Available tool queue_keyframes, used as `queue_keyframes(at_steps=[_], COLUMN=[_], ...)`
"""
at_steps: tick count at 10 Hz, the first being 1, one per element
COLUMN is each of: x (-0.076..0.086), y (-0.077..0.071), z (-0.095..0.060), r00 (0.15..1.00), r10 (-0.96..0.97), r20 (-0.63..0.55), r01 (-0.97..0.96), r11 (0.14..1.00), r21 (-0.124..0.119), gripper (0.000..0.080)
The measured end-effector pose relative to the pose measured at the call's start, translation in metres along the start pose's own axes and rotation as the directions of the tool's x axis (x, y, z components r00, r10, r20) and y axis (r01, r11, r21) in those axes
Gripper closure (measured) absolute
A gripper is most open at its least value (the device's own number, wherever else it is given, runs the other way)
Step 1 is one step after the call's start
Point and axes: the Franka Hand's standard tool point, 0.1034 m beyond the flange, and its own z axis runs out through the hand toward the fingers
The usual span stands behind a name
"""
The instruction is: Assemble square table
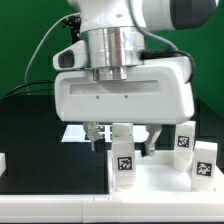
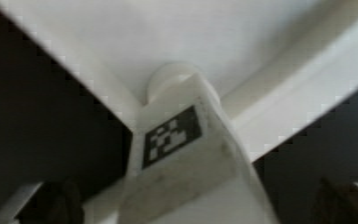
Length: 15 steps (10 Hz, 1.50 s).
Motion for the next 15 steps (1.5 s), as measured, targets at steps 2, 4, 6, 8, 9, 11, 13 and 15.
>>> queue_keyframes(at_steps=[2, 4, 6, 8, 9, 11, 13, 15], x=[-0.0015, -0.0014, -0.0012, -0.0045, -0.0070, -0.0086, -0.0071, -0.0085], y=[-0.0029, -0.0025, 0.0006, 0.0013, 0.0012, -0.0011, 0.0029, 0.0016], z=[0.0018, 0.0020, 0.0025, 0.0027, 0.0029, 0.0028, 0.0030, 0.0041], r00=[0.986, 0.993, 0.997, 0.888, 0.785, 0.469, 0.264, 0.264], r10=[-0.166, -0.119, 0.083, 0.458, 0.618, 0.883, 0.964, 0.964], r20=[0.007, 0.007, 0.006, -0.023, -0.031, 0.006, 0.041, 0.039], r01=[0.166, 0.119, -0.083, -0.459, -0.619, -0.883, -0.964, -0.965], r11=[0.986, 0.993, 0.997, 0.888, 0.785, 0.469, 0.264, 0.264], r21=[0.005, 0.003, -0.004, -0.025, -0.020, -0.004, 0.002, -0.001], gripper=[0.0151, 0.0288, 0.0470, 0.0511, 0.0511, 0.0511, 0.0511, 0.0511])
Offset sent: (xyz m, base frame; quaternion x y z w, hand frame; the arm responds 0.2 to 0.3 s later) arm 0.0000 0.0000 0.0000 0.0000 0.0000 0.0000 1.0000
